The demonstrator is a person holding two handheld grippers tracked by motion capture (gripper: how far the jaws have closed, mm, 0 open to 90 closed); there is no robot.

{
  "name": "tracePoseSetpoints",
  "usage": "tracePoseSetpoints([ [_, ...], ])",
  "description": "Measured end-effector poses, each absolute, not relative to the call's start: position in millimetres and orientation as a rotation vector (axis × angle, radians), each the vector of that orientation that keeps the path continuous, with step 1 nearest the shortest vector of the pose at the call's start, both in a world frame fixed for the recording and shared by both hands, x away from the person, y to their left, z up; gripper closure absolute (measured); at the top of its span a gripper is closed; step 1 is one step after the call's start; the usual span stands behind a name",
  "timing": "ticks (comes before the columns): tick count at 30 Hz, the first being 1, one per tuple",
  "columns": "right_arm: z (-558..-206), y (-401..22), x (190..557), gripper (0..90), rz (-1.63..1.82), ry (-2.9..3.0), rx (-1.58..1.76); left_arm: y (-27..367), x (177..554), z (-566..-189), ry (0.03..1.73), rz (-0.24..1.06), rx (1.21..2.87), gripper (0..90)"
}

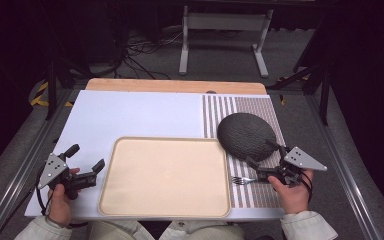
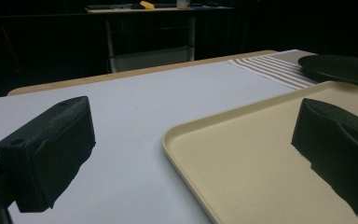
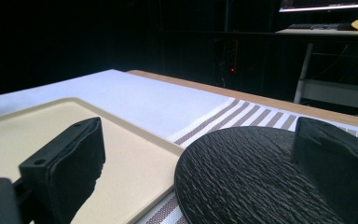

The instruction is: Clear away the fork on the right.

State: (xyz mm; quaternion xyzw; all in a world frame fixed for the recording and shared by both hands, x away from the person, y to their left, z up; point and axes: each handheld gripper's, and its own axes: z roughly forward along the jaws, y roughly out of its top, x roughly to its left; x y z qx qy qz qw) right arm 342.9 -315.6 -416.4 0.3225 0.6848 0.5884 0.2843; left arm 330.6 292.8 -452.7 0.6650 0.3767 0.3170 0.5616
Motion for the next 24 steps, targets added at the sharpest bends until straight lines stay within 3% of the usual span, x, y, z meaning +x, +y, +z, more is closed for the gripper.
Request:
tracePoseSetpoints([
  [24, -357.7, -312.9, 363.3, 4.9, 1.208, 2.238, 0.785, 293.3, 331.0, -452.9, 0.887, 0.738, 1.575, 0.0],
])
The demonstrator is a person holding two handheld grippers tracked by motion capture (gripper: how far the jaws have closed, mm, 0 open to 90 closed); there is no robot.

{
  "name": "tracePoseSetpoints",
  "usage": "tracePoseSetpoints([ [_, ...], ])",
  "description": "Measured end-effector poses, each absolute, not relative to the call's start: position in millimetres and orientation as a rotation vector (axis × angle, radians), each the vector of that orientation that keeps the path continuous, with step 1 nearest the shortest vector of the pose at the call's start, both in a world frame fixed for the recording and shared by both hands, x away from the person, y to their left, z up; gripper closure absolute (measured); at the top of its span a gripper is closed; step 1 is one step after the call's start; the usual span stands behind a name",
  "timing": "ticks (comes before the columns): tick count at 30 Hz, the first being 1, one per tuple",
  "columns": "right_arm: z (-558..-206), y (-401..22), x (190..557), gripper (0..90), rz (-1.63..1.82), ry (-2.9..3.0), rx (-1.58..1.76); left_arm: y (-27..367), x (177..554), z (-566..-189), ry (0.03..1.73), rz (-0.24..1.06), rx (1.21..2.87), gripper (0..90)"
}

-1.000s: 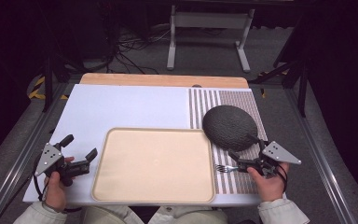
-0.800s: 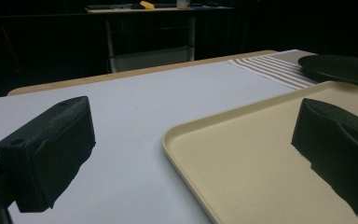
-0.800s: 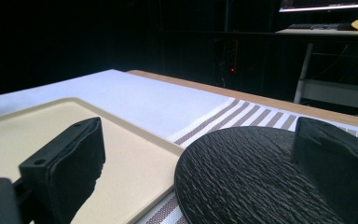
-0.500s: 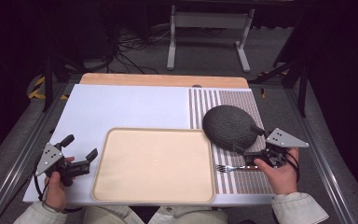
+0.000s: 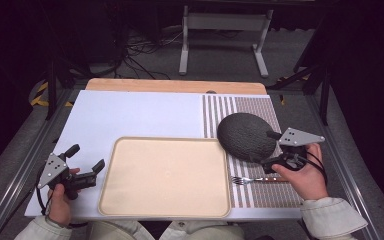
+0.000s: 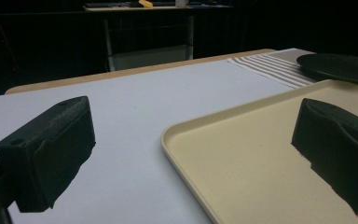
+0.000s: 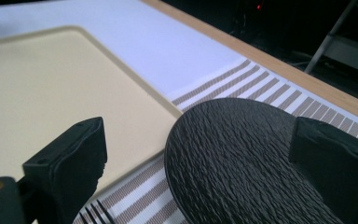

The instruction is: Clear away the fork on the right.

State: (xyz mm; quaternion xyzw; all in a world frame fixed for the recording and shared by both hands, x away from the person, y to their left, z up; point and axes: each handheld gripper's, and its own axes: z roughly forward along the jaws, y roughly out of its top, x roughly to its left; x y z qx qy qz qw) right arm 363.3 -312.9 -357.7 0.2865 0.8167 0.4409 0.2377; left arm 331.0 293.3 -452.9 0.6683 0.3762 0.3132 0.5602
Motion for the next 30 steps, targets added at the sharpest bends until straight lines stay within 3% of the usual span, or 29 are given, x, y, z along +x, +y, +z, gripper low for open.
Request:
tracePoseSetpoints([
  [30, -347.8, -288.9, 391.9, 6.8, 0.649, 2.696, 0.565, 292.6, 331.3, -453.5, 0.886, 0.731, 1.579, 0.0],
])
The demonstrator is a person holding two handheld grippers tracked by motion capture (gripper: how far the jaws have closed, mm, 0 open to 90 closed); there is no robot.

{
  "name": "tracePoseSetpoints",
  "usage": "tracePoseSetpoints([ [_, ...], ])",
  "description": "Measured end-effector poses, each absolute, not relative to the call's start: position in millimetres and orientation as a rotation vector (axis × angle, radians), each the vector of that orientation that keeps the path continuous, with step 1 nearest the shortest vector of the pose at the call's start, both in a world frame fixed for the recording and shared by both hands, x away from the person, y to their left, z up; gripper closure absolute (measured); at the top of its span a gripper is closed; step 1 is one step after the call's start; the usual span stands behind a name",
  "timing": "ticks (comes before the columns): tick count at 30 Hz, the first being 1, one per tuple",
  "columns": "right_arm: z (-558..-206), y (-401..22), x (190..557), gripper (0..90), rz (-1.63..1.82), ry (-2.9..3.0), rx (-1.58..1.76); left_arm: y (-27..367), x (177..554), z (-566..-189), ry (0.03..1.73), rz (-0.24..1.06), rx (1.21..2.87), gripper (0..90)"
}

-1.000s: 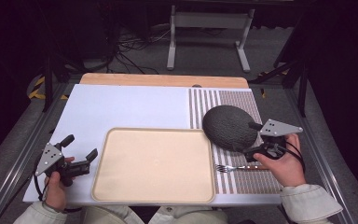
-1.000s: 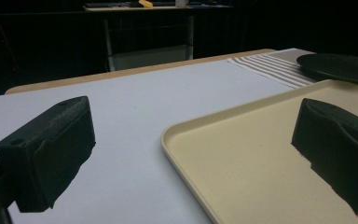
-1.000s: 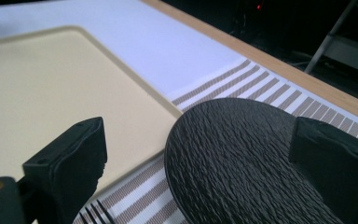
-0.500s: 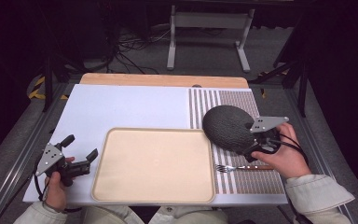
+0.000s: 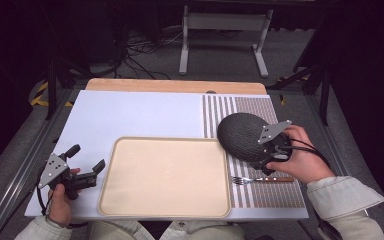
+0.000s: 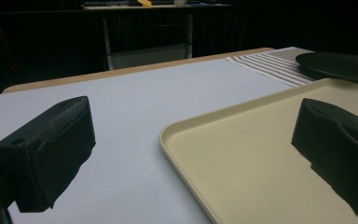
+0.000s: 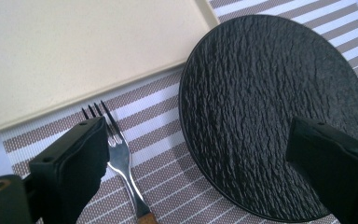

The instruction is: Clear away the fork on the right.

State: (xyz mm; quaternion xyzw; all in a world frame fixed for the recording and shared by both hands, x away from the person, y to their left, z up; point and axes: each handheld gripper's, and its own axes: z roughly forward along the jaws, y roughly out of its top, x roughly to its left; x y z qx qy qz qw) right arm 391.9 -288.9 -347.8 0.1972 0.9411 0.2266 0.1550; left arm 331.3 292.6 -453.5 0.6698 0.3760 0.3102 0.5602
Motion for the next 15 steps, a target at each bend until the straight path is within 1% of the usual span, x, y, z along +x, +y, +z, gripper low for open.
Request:
tracePoseSetpoints([
  [15, -355.6, -283.4, 403.5, 8.4, 0.472, 2.845, 0.513, 292.3, 331.6, -453.9, 0.884, 0.729, 1.58, 0.1],
])
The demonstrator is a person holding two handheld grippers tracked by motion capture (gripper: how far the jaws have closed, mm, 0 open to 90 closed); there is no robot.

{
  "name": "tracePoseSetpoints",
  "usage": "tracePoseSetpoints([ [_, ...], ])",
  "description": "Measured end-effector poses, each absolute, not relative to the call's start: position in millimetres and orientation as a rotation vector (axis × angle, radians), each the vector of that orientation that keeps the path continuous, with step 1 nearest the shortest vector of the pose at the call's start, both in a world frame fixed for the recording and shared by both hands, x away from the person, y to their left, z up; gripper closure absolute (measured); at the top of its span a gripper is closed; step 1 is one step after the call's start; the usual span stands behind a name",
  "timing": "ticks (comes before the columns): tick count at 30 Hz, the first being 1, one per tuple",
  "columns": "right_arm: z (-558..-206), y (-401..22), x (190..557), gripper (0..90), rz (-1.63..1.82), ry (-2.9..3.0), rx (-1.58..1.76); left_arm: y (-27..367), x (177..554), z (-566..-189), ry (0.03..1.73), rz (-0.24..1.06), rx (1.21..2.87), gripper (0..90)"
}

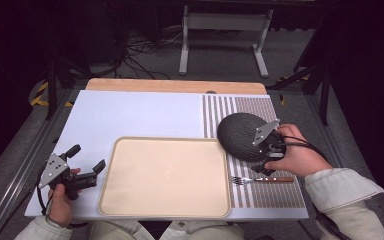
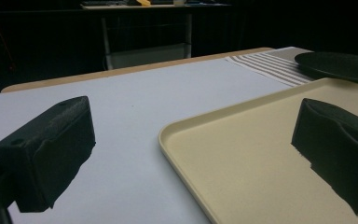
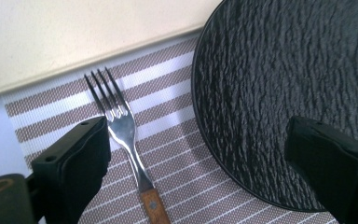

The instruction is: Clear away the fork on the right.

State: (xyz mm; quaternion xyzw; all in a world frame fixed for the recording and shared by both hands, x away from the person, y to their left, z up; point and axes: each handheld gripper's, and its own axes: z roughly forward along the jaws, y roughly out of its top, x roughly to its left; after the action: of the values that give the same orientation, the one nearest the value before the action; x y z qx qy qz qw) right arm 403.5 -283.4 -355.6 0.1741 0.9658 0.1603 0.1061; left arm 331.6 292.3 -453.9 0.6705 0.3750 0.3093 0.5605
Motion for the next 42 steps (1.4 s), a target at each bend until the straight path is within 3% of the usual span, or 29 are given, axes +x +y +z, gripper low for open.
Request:
tracePoseSetpoints([
  [13, -361.8, -280.7, 404.4, 9.9, 0.384, 2.912, 0.495, 292.7, 331.5, -453.7, 0.885, 0.727, 1.581, 0.1],
  [21, -373.4, -280.0, 402.6, 24.8, 0.282, 3.009, 0.384, 292.8, 331.5, -453.7, 0.885, 0.728, 1.581, 0.0],
  [24, -379.7, -279.4, 400.6, 34.9, 0.212, 3.055, 0.337, 292.8, 331.5, -453.7, 0.885, 0.728, 1.58, 0.0],
  [42, -404.7, -276.1, 398.4, 65.1, -0.084, 3.151, 0.14, 292.7, 331.5, -453.6, 0.884, 0.724, 1.581, 0.1],
])
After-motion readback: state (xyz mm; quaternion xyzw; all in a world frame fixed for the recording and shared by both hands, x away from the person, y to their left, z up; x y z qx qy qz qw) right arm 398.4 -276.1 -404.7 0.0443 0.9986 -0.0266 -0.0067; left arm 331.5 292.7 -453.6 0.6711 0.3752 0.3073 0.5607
